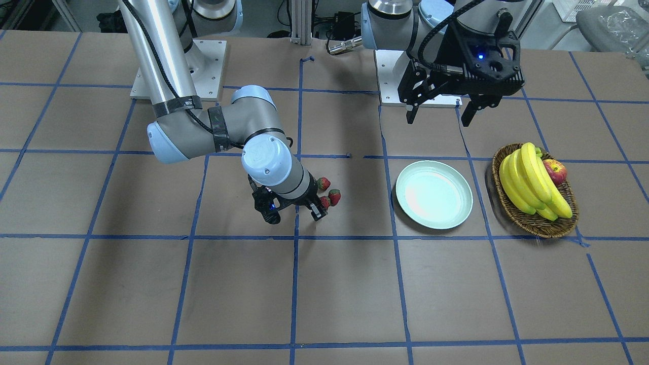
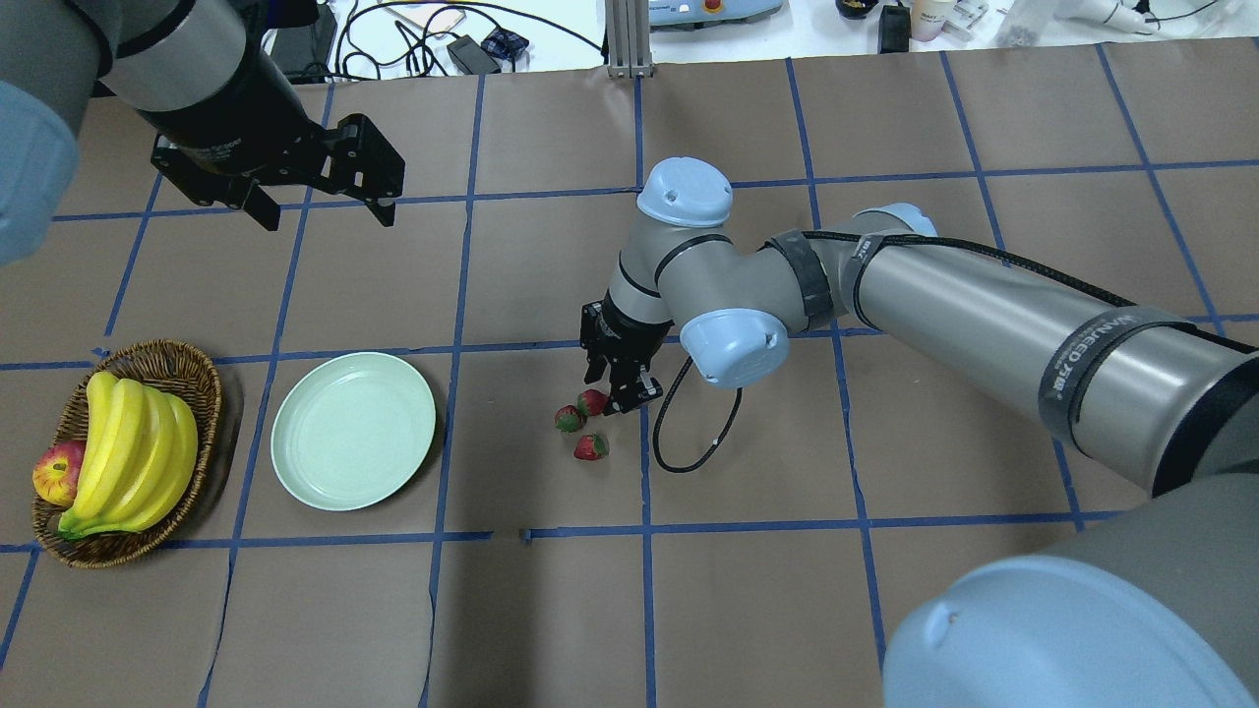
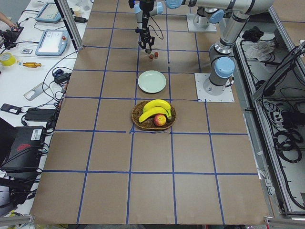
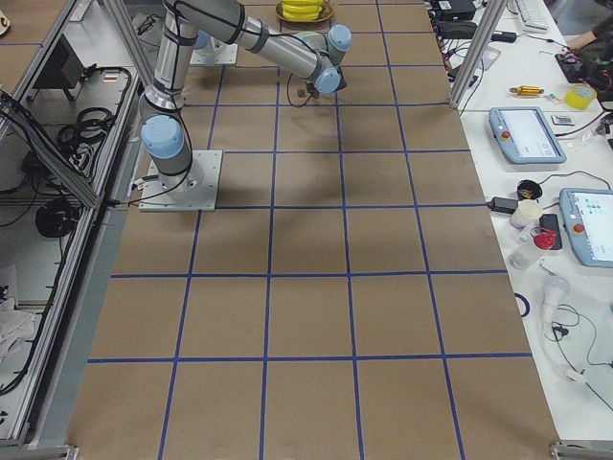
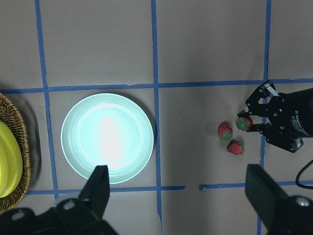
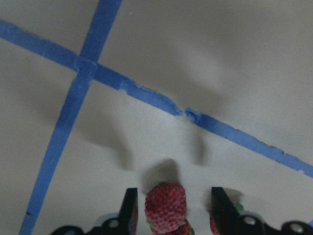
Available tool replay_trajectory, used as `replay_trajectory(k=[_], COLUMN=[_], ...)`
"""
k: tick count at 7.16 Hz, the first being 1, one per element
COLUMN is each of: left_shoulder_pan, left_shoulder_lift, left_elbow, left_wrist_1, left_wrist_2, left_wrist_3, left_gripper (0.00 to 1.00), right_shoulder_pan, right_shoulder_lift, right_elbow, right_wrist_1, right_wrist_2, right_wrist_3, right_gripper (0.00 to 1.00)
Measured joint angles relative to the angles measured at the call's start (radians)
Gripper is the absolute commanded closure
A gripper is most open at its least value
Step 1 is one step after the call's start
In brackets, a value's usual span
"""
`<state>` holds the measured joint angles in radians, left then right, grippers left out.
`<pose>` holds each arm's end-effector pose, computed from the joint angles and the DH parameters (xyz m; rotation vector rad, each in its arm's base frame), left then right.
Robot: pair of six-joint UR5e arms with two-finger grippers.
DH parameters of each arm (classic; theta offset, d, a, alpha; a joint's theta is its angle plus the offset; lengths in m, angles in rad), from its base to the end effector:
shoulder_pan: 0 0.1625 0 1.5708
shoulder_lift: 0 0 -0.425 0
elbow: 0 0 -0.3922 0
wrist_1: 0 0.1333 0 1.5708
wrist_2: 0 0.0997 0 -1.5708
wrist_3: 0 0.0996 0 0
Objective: Collect all strawberries into plate
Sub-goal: 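Carry the strawberry to the other two and release it, then raise the right gripper away while the left arm reaches toward the strawberries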
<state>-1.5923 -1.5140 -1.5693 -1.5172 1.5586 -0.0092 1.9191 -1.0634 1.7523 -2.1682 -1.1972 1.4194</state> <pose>-0.1448 -0.4746 0.5218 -0.0203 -3.1228 0.1746 0.3643 -0.5061 0.1832 1.5175 2.5076 0.5134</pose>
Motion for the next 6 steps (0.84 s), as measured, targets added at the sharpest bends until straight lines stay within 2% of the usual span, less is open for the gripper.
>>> replay_trajectory(k=[3,4,6], left_shoulder_pan=[-0.001,-0.001,-0.002], left_shoulder_lift=[0.001,0.001,-0.006], left_elbow=[-0.001,-0.002,-0.016], left_wrist_1=[-0.001,-0.002,0.000], left_wrist_2=[0.000,0.000,0.001], left_wrist_3=[-0.001,-0.001,-0.007], left_gripper=[0.00,0.00,0.00], right_shoulder_pan=[-0.007,-0.015,-0.055], right_shoulder_lift=[-0.079,-0.124,-0.221], right_elbow=[-0.001,-0.002,-0.006], right_wrist_1=[0.017,0.052,0.199], right_wrist_2=[-0.029,-0.080,-0.204], right_wrist_3=[-0.008,-0.052,-0.287], right_gripper=[0.05,0.01,0.00])
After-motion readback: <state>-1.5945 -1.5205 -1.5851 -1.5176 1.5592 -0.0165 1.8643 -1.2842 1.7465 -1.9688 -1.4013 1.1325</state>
